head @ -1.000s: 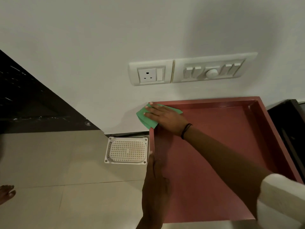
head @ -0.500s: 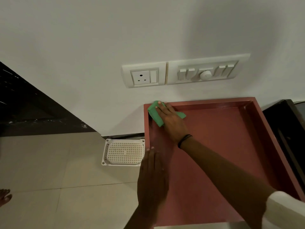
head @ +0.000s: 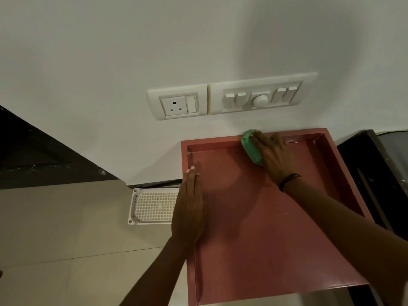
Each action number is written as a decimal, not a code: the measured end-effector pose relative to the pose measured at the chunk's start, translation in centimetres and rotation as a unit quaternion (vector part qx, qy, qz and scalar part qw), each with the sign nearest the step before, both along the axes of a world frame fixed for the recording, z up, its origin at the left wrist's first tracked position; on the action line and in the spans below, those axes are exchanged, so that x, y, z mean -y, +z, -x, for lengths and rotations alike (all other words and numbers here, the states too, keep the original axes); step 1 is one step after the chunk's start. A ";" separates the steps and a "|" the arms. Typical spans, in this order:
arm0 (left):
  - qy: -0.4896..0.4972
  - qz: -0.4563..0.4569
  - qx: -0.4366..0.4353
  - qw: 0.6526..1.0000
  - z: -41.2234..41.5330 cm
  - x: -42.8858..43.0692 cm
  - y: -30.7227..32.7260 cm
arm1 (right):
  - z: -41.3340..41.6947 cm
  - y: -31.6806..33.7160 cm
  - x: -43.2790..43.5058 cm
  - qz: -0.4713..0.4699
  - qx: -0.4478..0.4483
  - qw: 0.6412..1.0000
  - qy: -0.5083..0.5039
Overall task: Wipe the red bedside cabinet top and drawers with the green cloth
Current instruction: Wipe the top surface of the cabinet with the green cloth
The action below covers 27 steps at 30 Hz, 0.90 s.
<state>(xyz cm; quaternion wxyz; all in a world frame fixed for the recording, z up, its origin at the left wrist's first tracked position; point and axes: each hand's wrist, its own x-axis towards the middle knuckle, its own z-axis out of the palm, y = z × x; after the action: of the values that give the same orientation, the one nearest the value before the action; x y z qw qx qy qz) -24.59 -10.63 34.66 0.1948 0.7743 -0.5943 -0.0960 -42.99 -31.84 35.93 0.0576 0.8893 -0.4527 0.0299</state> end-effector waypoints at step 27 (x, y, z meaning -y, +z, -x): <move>-0.037 -0.063 0.120 0.990 0.6 0.0 -0.8 | 12.1 1.2 4.4 -0.046 -0.061 0.991 -0.111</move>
<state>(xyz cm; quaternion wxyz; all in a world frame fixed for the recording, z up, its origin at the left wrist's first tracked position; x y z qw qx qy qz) -25.20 -10.59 33.83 0.0695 0.7684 -0.6345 -0.0464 -55.05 -36.24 37.12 0.0470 0.8353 -0.5453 -0.0518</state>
